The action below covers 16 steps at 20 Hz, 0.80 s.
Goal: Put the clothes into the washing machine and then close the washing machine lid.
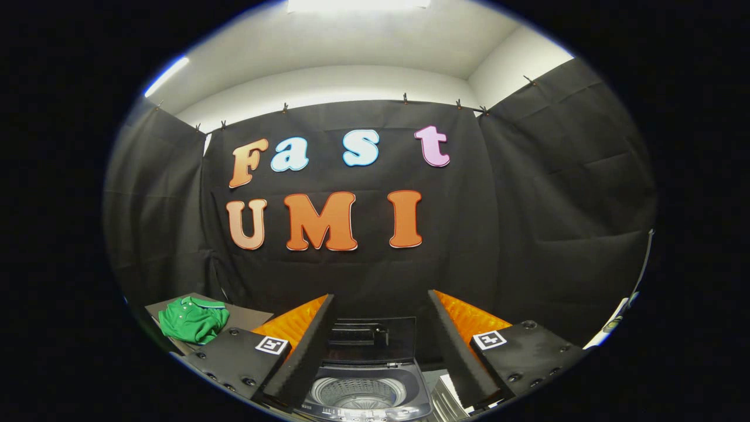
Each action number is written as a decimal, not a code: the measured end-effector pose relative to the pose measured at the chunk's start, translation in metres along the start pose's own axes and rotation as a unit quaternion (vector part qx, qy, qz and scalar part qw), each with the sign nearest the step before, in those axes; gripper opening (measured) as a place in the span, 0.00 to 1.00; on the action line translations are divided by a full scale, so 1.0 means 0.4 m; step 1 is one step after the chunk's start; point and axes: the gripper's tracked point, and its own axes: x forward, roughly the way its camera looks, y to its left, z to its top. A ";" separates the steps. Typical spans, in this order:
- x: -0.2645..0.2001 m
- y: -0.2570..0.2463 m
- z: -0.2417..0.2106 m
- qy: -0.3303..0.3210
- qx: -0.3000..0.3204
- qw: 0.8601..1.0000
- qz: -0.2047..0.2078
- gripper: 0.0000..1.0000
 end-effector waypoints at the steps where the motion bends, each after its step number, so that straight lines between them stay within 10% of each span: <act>1: 0.003 -0.002 -0.008 0.005 0.001 1.000 0.002 0.99; 16: 0.003 0.000 -0.007 0.014 -0.002 1.000 0.005 0.99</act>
